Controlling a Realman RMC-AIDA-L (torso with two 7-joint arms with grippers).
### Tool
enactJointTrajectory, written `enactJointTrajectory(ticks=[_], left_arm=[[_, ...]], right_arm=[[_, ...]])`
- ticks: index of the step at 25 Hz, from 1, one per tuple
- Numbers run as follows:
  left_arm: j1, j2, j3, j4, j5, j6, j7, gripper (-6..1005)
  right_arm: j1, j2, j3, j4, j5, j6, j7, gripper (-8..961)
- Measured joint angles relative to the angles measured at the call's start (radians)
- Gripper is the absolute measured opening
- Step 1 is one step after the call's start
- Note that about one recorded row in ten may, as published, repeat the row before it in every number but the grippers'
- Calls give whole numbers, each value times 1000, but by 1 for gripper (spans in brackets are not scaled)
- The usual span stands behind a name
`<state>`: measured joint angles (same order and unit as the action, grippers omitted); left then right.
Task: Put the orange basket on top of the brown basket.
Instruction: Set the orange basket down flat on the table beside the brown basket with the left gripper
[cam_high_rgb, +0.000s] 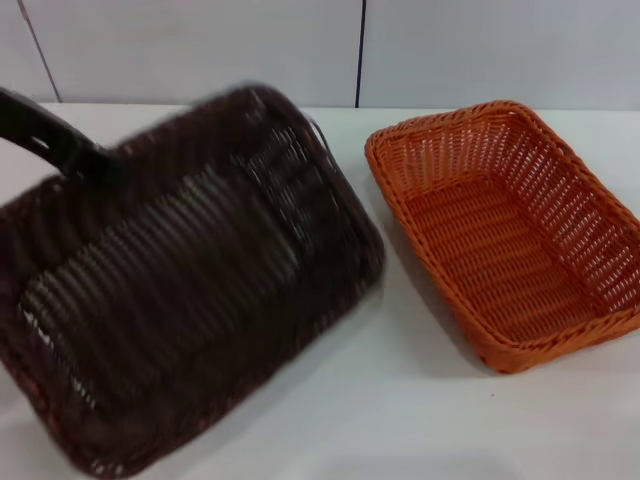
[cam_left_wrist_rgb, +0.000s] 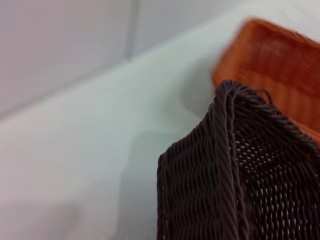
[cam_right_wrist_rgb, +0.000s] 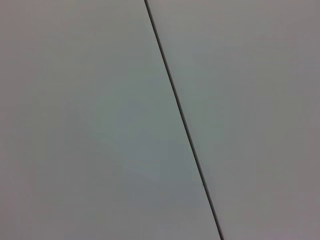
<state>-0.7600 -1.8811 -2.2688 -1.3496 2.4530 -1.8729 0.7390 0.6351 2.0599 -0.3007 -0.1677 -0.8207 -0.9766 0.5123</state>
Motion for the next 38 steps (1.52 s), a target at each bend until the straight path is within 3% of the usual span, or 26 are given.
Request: enactJointTrajectory(ticks=[4, 10, 13, 20, 23, 32, 38], left_arm=[[-83, 7, 6, 227, 20, 18, 80, 232], [-175, -16, 6, 423, 31, 118, 117, 246], [-235, -46, -5, 531, 31, 214, 88, 254], [-271, -104, -11, 581, 20, 310, 12, 271], [-273, -118, -12, 582, 22, 318, -1, 278], [-226, -114, -38, 530, 9, 314, -18, 300], [-203, -109, -57, 500, 8, 323, -12, 409]], right_arm=[[0, 0, 0, 2, 0, 0, 0, 678], [-6, 1, 0, 5, 0, 0, 0, 678], [-11, 3, 0, 7, 0, 0, 0, 678], [-17, 5, 0, 13, 0, -1, 0, 678], [-18, 6, 0, 13, 0, -1, 0, 678], [-22, 6, 0, 13, 0, 0, 0, 677], [-22, 6, -8, 12, 0, 1, 16, 677]])
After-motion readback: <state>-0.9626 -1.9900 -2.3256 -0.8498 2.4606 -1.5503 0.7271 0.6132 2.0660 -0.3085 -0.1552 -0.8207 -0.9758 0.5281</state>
